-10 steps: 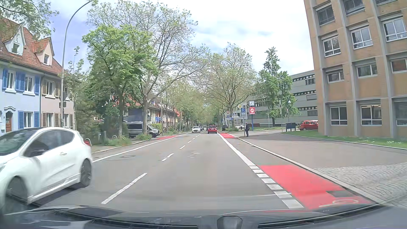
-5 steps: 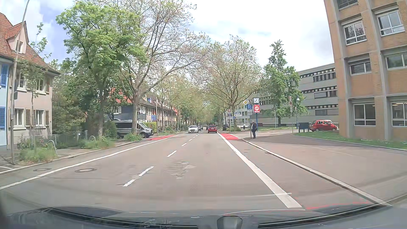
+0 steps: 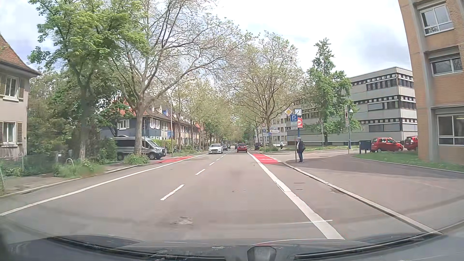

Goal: Follow the waypoints while adhering to traffic rules and regulations

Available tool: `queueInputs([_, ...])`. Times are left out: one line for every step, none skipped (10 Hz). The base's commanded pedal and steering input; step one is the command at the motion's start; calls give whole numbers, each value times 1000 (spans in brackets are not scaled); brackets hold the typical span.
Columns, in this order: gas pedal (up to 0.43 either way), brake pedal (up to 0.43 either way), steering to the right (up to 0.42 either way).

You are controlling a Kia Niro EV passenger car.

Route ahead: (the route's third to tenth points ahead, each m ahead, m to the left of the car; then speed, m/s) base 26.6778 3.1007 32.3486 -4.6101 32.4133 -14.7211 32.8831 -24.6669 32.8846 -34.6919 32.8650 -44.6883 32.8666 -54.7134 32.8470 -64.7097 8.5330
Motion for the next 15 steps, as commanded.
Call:
queueInputs([0,201,-2])
queueInputs([0,201,-1])
queueInputs([0,201,0])
queueInputs([0,207,0])
queueInputs([0,201,0])
queueInputs([0,201,0])
queueInputs([0,201,0])
queueInputs([0,201,0])
queueInputs([0,201,0])
queueInputs([0,201,0])
queueInputs([0,201,0])
queueInputs([0,201,-1])
queueInputs([0,207,-1])
queueInputs([0,201,-1])
queueInputs([0,201,0])
